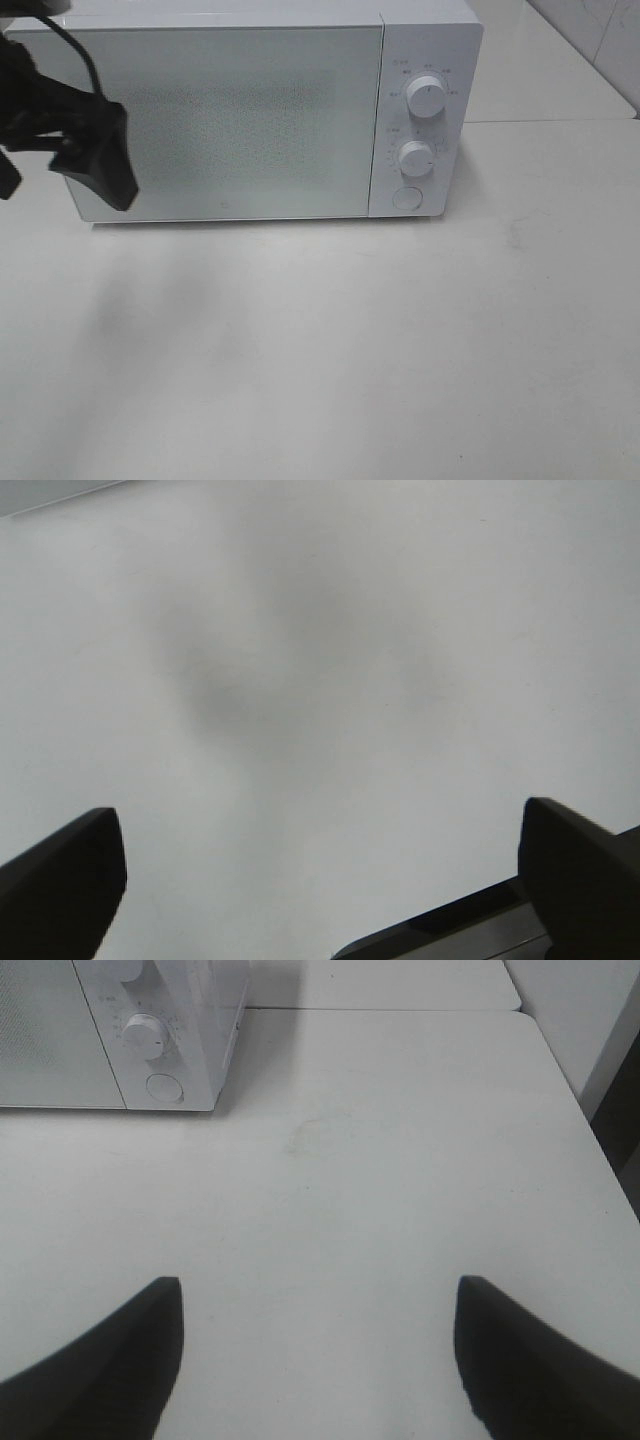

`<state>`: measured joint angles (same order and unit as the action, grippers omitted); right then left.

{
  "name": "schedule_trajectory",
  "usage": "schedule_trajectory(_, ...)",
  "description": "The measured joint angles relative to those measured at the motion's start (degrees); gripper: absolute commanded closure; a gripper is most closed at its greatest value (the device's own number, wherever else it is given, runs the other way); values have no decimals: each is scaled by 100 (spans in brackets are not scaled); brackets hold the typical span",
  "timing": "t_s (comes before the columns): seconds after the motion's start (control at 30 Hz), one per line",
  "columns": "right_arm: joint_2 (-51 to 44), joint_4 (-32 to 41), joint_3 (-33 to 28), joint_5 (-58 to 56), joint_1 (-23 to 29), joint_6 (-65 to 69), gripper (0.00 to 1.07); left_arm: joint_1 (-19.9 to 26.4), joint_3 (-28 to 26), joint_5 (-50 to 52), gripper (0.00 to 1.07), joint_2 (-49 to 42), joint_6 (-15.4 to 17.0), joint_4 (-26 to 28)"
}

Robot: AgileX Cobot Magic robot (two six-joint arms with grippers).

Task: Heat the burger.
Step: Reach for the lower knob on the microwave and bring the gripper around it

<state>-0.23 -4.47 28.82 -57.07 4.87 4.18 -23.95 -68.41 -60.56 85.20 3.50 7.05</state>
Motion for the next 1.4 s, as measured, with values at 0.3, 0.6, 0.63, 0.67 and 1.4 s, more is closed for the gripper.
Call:
schedule_trajectory(0.3, 0, 0, 0, 0, 0, 0, 33, 1008, 143, -384, 8, -808, 0, -195)
schedule_trajectory(0.6, 0, 0, 0, 0, 0, 0, 33, 1301, 1455, -418, 8, -1759, 0, -401)
schedule_trajectory(0.63, 0, 0, 0, 0, 0, 0, 33, 1301, 1455, -418, 8, -1759, 0, -401)
schedule_trajectory(0.67, 0, 0, 0, 0, 0, 0, 33, 1312, 1593, -418, 8, -1862, 0, -418)
schedule_trajectory(1.4, 0, 0, 0, -6, 0, 0, 33, 1318, 3667, 189, 8, -4595, -516, -441)
